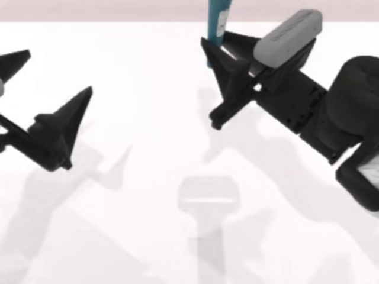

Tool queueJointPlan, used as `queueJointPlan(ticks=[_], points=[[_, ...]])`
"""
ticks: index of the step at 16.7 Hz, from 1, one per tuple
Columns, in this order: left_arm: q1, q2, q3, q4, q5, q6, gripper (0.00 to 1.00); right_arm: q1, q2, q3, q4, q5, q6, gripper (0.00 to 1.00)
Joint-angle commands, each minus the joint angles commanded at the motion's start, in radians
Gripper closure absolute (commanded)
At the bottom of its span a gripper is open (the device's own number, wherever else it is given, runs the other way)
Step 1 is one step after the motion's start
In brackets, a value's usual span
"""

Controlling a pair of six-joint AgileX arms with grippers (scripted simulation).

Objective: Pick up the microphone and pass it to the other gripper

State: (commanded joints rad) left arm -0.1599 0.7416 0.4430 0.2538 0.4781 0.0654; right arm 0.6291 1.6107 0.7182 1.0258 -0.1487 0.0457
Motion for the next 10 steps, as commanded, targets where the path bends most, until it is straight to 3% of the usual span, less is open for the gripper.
queueJointPlan(ticks=[5,8,10], points=[[-0.077,0.347,0.209,0.12,0.228,0.029,0.0,0.0,0.0,0.0,0.0,0.0,0.0,1.0],[-0.108,0.485,0.298,0.172,0.319,0.043,0.0,0.0,0.0,0.0,0.0,0.0,0.0,1.0],[-0.119,0.529,0.33,0.192,0.351,0.049,0.0,0.0,0.0,0.0,0.0,0.0,0.0,1.0]])
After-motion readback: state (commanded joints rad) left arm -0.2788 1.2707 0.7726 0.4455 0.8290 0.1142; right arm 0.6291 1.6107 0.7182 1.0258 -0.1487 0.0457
